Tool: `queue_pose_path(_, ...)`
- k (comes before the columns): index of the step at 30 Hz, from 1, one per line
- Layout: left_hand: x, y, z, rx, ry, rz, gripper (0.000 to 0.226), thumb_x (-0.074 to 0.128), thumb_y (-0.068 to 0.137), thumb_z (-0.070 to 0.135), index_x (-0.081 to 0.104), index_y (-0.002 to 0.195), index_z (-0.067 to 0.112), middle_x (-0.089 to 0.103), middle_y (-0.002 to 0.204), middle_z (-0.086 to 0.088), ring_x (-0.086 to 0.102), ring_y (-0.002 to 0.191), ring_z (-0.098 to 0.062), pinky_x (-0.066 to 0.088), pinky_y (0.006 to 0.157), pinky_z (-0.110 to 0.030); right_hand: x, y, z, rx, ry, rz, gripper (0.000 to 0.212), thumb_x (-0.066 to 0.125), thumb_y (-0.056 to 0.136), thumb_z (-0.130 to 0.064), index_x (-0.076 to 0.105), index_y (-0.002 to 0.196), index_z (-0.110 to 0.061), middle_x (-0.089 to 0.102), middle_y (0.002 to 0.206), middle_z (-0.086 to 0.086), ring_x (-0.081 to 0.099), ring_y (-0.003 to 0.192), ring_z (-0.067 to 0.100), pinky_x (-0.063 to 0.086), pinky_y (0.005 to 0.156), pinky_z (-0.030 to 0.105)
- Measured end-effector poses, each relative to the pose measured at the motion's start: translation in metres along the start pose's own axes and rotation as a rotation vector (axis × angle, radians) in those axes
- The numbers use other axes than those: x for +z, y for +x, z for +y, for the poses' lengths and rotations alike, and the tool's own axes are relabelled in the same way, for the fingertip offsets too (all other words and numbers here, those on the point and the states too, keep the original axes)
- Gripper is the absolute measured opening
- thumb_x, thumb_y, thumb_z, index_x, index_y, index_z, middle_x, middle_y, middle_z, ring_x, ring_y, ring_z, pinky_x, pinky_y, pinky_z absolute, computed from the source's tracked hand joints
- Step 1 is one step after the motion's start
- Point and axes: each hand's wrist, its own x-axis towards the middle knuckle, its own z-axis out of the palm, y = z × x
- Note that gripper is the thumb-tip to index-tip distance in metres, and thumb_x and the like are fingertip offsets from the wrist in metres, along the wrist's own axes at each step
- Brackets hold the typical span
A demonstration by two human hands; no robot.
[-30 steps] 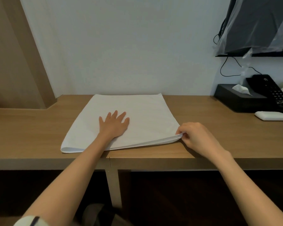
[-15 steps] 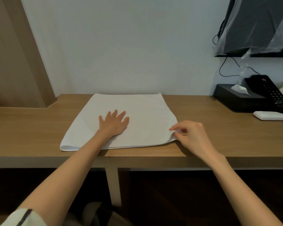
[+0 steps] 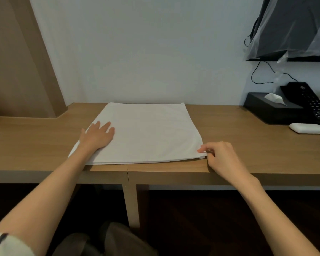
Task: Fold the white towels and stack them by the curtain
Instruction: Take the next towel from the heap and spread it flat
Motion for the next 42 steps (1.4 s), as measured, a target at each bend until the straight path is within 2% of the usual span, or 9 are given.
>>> queue_pose_path(8,-0.004,-0.006,-0.007,0.011,0.014,0.012,0.058,0.01,0.1,0.048,0.012,0.153,0.024,0.008,0.16,-0.003,0.004,0.147,-0.024,0.0,0.118,-0.049,-0.005,0.002,-0.033,-0.054,-0.442,0.104,0.022,0.044,0.093,-0.007,0.062,0.081,-0.013,0.058,0.082,0.0,0.052,0.091,0.017,0.048,0.07,0.031)
queue_pose_path(12,-0.01,-0.007,0.004,0.026,0.03,0.059,0.052,0.018,0.102,0.035,0.024,0.149,0.014,0.024,0.155,-0.009,0.018,0.144,-0.029,0.003,0.116,-0.054,-0.001,0.018,-0.066,-0.076,-0.6,0.203,0.024,0.044,0.093,-0.017,0.066,0.102,-0.021,0.058,0.121,-0.003,0.049,0.114,0.025,0.033,0.096,0.036)
queue_pose_path(15,-0.014,-0.006,0.031,0.118,-0.059,0.099,0.052,0.029,0.103,0.03,0.017,0.151,0.016,0.016,0.159,-0.005,0.013,0.146,-0.026,0.004,0.116,-0.049,0.019,0.051,-0.101,-0.171,-0.392,0.07,0.04,0.041,0.094,-0.018,0.053,0.132,-0.022,0.047,0.142,-0.002,0.041,0.13,0.024,0.021,0.111,0.042)
queue_pose_path(20,0.001,-0.01,0.078,0.212,-0.192,0.039,0.053,0.024,0.103,0.032,0.009,0.153,0.02,0.013,0.16,-0.002,0.01,0.147,-0.023,0.003,0.117,-0.046,0.078,0.092,-0.125,-0.05,-0.291,-0.24,0.049,0.023,0.102,-0.031,0.024,0.15,-0.018,0.021,0.158,0.003,0.012,0.145,0.028,0.002,0.117,0.05)
queue_pose_path(24,0.014,-0.009,0.061,0.126,-0.085,0.013,0.054,0.013,0.101,0.046,0.011,0.152,0.029,0.004,0.161,0.002,0.002,0.148,-0.022,-0.003,0.117,-0.048,0.088,0.095,-0.093,-0.004,-0.283,-0.276,0.056,0.008,0.099,-0.054,0.004,0.152,-0.036,-0.005,0.161,-0.002,-0.006,0.147,0.026,-0.007,0.116,0.051)
queue_pose_path(33,-0.005,-0.016,-0.021,0.087,-0.113,-0.015,0.055,0.015,0.101,0.048,0.013,0.152,0.031,0.006,0.16,0.005,0.005,0.147,-0.017,0.011,0.117,-0.037,0.062,0.092,-0.047,0.083,-0.352,-0.222,0.06,0.009,0.099,-0.052,0.004,0.153,-0.028,-0.002,0.161,0.007,-0.003,0.147,0.029,-0.002,0.117,0.046)
queue_pose_path(37,-0.006,-0.02,-0.03,0.08,-0.192,-0.013,0.057,0.018,0.102,0.047,0.013,0.153,0.022,0.006,0.161,0.001,0.005,0.147,-0.02,0.01,0.117,-0.037,0.063,0.093,-0.045,0.087,-0.282,-0.149,0.058,0.016,0.101,-0.047,0.017,0.152,-0.022,0.006,0.16,0.009,0.003,0.147,0.03,0.005,0.117,0.045)
queue_pose_path(40,-0.008,-0.016,-0.031,0.063,-0.345,0.054,0.053,0.029,0.103,0.036,0.029,0.147,0.008,0.026,0.155,-0.009,0.025,0.142,-0.026,0.024,0.114,-0.04,0.062,0.102,-0.041,0.091,-0.113,-0.033,0.047,0.032,0.1,-0.037,0.04,0.143,-0.018,0.021,0.156,0.011,0.016,0.143,0.031,0.021,0.113,0.043)
queue_pose_path(42,-0.011,-0.009,-0.034,0.036,-0.431,0.138,0.034,0.037,0.101,0.025,0.05,0.122,0.002,0.052,0.127,-0.013,0.047,0.119,-0.029,0.038,0.099,-0.04,0.059,0.113,-0.037,0.136,0.005,0.014,0.042,0.04,0.098,-0.029,0.046,0.138,-0.017,0.03,0.152,0.009,0.021,0.139,0.031,0.026,0.11,0.043)
